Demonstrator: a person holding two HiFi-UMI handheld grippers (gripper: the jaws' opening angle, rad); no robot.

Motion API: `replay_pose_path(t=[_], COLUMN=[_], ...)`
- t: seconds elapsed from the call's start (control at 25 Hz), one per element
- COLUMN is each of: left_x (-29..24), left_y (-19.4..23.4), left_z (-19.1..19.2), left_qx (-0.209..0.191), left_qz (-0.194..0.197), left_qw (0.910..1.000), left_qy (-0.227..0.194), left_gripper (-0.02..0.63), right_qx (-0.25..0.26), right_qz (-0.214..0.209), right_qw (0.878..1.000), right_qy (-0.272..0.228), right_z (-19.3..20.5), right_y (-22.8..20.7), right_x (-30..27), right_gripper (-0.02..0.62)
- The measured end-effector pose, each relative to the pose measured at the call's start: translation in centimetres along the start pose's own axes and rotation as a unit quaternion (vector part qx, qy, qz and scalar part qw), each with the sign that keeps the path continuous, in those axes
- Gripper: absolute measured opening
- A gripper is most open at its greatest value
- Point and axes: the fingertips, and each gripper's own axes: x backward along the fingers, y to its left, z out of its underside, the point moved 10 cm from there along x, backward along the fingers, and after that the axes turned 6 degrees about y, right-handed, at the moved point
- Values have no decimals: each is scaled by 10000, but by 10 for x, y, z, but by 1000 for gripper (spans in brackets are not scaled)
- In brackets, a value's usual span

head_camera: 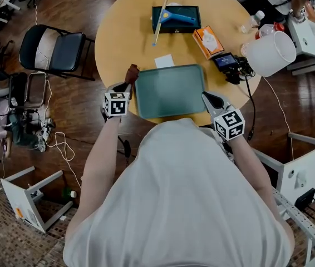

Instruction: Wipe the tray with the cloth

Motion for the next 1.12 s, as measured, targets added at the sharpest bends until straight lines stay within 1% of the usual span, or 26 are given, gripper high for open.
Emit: replay_pose_path(t=[0.08,0.2,0.28,0.4,0.52,0.6,0.72,0.8,0.84,0.88,1.0,1.12], left_x=[12,15,7,-15,-38,-51,-66,-73,-75,-77,-77,-66], left_y=[-11,-30,-42,-51,-56,-59,-68,-76,-79,-81,-87,-93], left_z=[-10,-24,-31,-38,-48,-53,-53,-50,-48,-46,-40,-32], left_qx=[-105,-569,-1012,-1694,-2297,-2671,-3331,-3681,-3781,-3826,-3806,-3814], left_qz=[115,276,297,223,128,118,199,236,241,248,313,393], left_qw=[9996,9972,9938,9852,9731,9632,9415,9277,9234,9213,9217,9217], left_qy=[-247,-407,-366,-129,126,278,476,581,622,653,680,583], left_gripper=[359,360,359,360,360,360,360,360,360,360,360,360], right_qx=[43,75,82,44,-15,-64,-145,-163,-165,-164,-146,-88], right_qz=[-49,-110,-118,-70,21,70,106,101,94,86,58,14], right_qw=[10000,9999,9999,10000,10000,10000,9998,9998,9998,9998,9998,9999], right_qy=[-8,1,16,8,-1,2,24,55,74,94,139,147], right_z=[-3,-4,-2,0,2,4,9,12,13,13,13,10], right_y=[1,4,6,6,2,0,-1,-2,-2,-3,-5,-6], right_x=[-4,-6,-6,-2,5,7,11,13,14,14,14,13], right_gripper=[2,3,3,3,3,2,3,3,3,2,2,3])
